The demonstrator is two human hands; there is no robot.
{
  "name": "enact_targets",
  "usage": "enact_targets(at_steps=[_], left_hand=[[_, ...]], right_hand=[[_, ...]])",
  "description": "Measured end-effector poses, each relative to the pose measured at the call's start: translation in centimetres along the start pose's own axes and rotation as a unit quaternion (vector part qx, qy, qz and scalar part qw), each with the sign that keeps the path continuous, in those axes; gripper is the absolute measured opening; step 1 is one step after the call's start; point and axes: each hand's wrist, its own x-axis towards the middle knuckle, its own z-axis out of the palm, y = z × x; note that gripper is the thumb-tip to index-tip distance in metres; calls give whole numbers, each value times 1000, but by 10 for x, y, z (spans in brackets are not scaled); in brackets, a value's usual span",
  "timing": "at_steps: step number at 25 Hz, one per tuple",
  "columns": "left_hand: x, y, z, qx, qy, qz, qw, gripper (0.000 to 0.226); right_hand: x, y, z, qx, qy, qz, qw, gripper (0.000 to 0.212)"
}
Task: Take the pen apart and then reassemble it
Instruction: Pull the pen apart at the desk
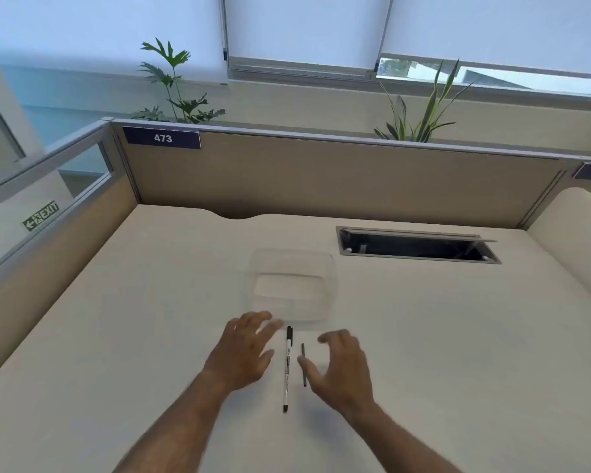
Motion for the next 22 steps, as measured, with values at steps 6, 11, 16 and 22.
enact_targets(at_steps=[6, 11, 16, 22], left_hand=[[-12, 11, 23, 21, -85, 50, 995, 59], [-20, 16, 27, 4, -83, 50, 995, 36], [-23, 14, 32, 20, -39, 81, 996, 22], [-19, 23, 20, -3, 1, 94, 996, 18]], right_hand=[[-24, -29, 14, -18, -245, 99, 964, 47], [-17, -24, 23, -52, -303, 108, 945, 33], [-11, -16, 12, -59, -326, 40, 943, 27], [14, 0, -17, -61, -339, -67, 937, 25]])
